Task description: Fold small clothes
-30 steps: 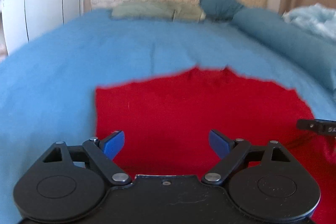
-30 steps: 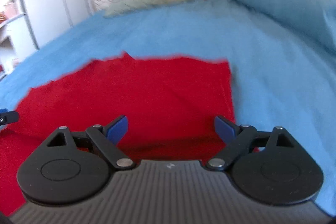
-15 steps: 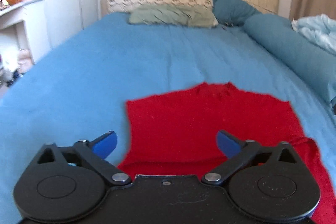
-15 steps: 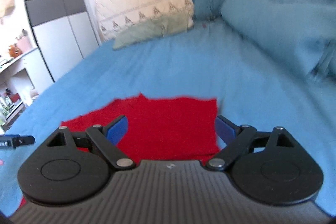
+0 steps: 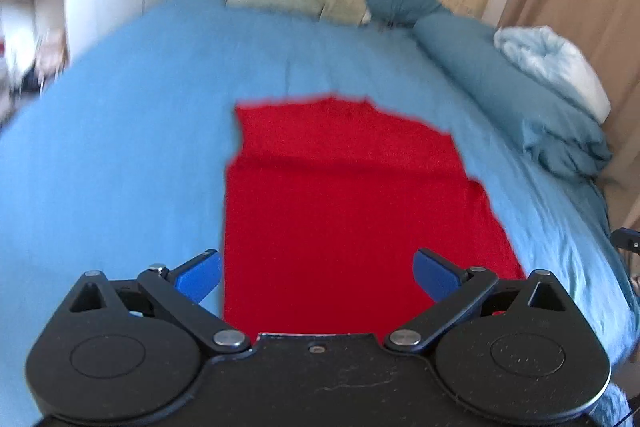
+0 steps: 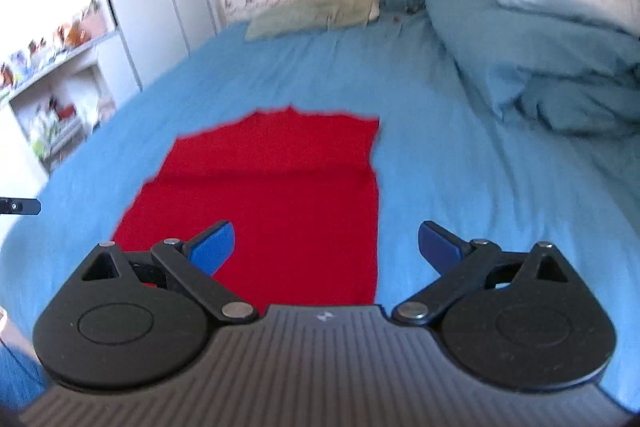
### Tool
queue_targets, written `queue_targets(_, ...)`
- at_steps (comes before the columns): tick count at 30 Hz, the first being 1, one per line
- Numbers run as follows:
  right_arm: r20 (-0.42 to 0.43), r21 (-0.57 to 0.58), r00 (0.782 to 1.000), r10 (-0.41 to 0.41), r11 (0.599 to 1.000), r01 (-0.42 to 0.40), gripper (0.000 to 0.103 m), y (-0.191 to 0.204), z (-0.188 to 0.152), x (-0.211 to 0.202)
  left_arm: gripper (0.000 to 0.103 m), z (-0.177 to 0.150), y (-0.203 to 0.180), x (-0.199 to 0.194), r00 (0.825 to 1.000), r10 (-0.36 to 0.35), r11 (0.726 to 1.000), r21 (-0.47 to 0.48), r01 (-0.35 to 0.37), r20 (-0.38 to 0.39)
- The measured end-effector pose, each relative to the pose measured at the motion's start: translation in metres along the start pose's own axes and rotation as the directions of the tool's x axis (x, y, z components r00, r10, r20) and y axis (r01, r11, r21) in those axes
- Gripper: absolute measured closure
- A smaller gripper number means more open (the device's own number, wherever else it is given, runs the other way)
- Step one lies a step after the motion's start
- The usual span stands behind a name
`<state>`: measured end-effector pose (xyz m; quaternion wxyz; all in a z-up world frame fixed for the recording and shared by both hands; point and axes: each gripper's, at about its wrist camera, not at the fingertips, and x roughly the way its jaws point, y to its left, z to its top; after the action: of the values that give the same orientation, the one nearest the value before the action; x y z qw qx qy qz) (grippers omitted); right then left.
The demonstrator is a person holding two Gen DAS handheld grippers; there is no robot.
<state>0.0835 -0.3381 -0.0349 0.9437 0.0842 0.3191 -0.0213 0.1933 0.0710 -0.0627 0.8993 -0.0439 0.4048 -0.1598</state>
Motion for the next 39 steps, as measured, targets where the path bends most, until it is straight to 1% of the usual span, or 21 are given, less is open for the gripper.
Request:
queue_targets(3, -0.072, 0.000, 0.997, -0.031, 1.000, 0.031, 0.000, 0.006, -0.037, 0.003, 0.002, -0.038, 0.010, 0.007, 0.999, 0.011, 0.998, -0.064, -0.014, -0.051)
queue_targets(5, -0.105, -0.031, 0.989, -0.107, 0.994, 0.104, 0.000, 0.011, -0.062, 0.006, 0.002, -0.067, 0.017, 0.013, 0.996, 0.030, 0.992, -0.116, -0.039, -0.080)
queue_targets(6, -0.119, -0.044, 0.983, -0.139, 0.990, 0.135, 0.000, 0.014, -0.074, 0.007, 0.005, -0.075, 0.020, 0.019, 0.996, 0.034, 0.990, -0.133, -0.046, -0.088)
queue_targets(7, -0.133, -0.051, 0.979, -0.155, 0.987, 0.150, 0.000, 0.017, -0.086, 0.009, 0.011, -0.085, 0.023, 0.025, 0.994, 0.044, 0.987, -0.147, -0.059, -0.099)
queue_targets(9, -0.154, -0.043, 0.975, -0.162, 0.987, 0.157, 0.000, 0.023, -0.108, 0.015, 0.019, -0.100, 0.027, 0.033, 0.990, 0.071, 0.981, -0.170, -0.092, -0.124)
queue_targets(11, -0.175, -0.025, 0.971, -0.164, 0.986, 0.163, 0.009, 0.027, -0.122, 0.022, 0.024, -0.110, 0.031, 0.039, 0.989, 0.076, 0.977, -0.191, -0.100, -0.126)
queue_targets(13, -0.181, 0.016, 0.970, -0.162, 0.986, 0.167, 0.012, 0.029, -0.134, 0.027, 0.027, -0.113, 0.032, 0.042, 0.989, 0.089, 0.976, -0.189, -0.110, -0.115)
queue_targets(15, -0.172, 0.068, 0.972, -0.163, 0.982, 0.177, 0.013, 0.028, -0.138, 0.031, 0.027, -0.113, 0.029, 0.046, 0.989, 0.102, 0.979, -0.164, -0.118, -0.103)
queue_targets(17, -0.165, 0.100, 0.972, -0.165, 0.978, 0.183, 0.017, 0.028, -0.140, 0.036, 0.029, -0.114, 0.028, 0.049, 0.988, 0.116, 0.983, -0.129, -0.128, -0.098)
queue_targets(19, -0.165, 0.121, 0.974, -0.157, 0.976, 0.178, 0.024, 0.027, -0.140, 0.043, 0.037, -0.115, 0.027, 0.052, 0.987, 0.131, 0.985, -0.101, -0.140, -0.091)
queue_targets(20, -0.170, 0.129, 0.974, -0.147, 0.977, 0.170, 0.027, 0.025, -0.140, 0.048, 0.039, -0.114, 0.025, 0.054, 0.986, 0.139, 0.985, -0.090, -0.147, -0.089)
queue_targets(24, -0.194, 0.126, 0.968, -0.160, 0.974, 0.187, 0.034, 0.028, -0.144, 0.063, 0.044, -0.116, 0.025, 0.060, 0.982, 0.167, 0.984, -0.055, -0.172, -0.086)
queue_targets(26, -0.209, 0.132, 0.965, -0.160, 0.973, 0.190, 0.045, 0.026, -0.149, 0.069, 0.046, -0.118, 0.023, 0.062, 0.980, 0.178, 0.982, -0.040, -0.182, -0.085)
queue_targets(27, -0.215, 0.136, 0.963, -0.161, 0.972, 0.193, 0.047, 0.025, -0.152, 0.072, 0.048, -0.119, 0.023, 0.063, 0.980, 0.182, 0.982, -0.031, -0.186, -0.084)
queue_targets(30, -0.206, 0.131, 0.964, -0.165, 0.972, 0.195, 0.049, 0.023, -0.157, 0.074, 0.054, -0.121, 0.021, 0.065, 0.977, 0.199, 0.980, -0.007, -0.200, -0.083)
queue_targets(32, -0.200, 0.119, 0.965, -0.166, 0.974, 0.193, 0.054, 0.025, -0.158, 0.075, 0.060, -0.122, 0.019, 0.066, 0.976, 0.202, 0.979, 0.006, -0.203, -0.085)
queue_targets(33, -0.199, 0.113, 0.966, -0.165, 0.975, 0.190, 0.055, 0.026, -0.159, 0.075, 0.067, -0.121, 0.017, 0.067, 0.975, 0.204, 0.979, 0.010, -0.204, -0.092)
queue_targets(35, -0.194, 0.104, 0.967, -0.162, 0.977, 0.185, 0.065, 0.027, -0.159, 0.076, 0.083, -0.119, 0.013, 0.068, 0.974, 0.200, 0.980, 0.023, -0.199, -0.107)
queue_targets(36, -0.191, 0.101, 0.968, -0.162, 0.978, 0.184, 0.068, 0.027, -0.159, 0.076, 0.091, -0.118, 0.012, 0.069, 0.974, 0.194, 0.981, 0.027, -0.193, -0.113)
queue_targets(38, -0.186, 0.094, 0.969, -0.160, 0.979, 0.179, 0.077, 0.030, -0.160, 0.076, 0.094, -0.118, 0.009, 0.070, 0.974, 0.198, 0.980, 0.031, -0.195, -0.114)
queue_targets(39, -0.184, 0.093, 0.970, -0.158, 0.980, 0.178, 0.079, 0.030, -0.160, 0.076, 0.094, -0.118, 0.008, 0.070, 0.973, 0.201, 0.980, 0.033, -0.198, -0.113)
